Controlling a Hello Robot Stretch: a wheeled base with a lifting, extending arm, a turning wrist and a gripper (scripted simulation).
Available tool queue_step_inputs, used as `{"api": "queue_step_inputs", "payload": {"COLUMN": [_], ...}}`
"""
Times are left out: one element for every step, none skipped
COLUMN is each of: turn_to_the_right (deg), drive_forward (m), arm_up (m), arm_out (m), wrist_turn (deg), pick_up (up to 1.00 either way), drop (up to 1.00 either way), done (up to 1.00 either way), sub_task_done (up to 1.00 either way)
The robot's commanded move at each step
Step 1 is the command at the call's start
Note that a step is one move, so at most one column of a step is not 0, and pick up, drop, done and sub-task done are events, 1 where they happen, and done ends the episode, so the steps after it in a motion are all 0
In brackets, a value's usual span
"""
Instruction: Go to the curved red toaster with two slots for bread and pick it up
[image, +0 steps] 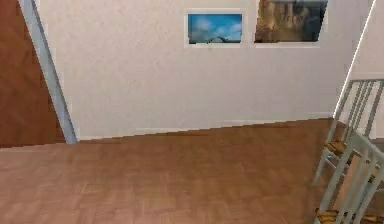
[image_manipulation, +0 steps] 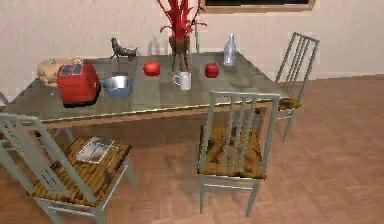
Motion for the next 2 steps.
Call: {"api": "queue_step_inputs", "payload": {"turn_to_the_right": [-24.0, 45.0], "drive_forward": [0.0, 0.0], "arm_up": [0.0, 0.0], "arm_out": [0.0, 0.0], "wrist_turn": [0.0, 0.0], "pick_up": [0.0, 0.0], "drop": [0.0, 0.0], "done": [0.0, 0.0], "sub_task_done": [0.0, 0.0]}}
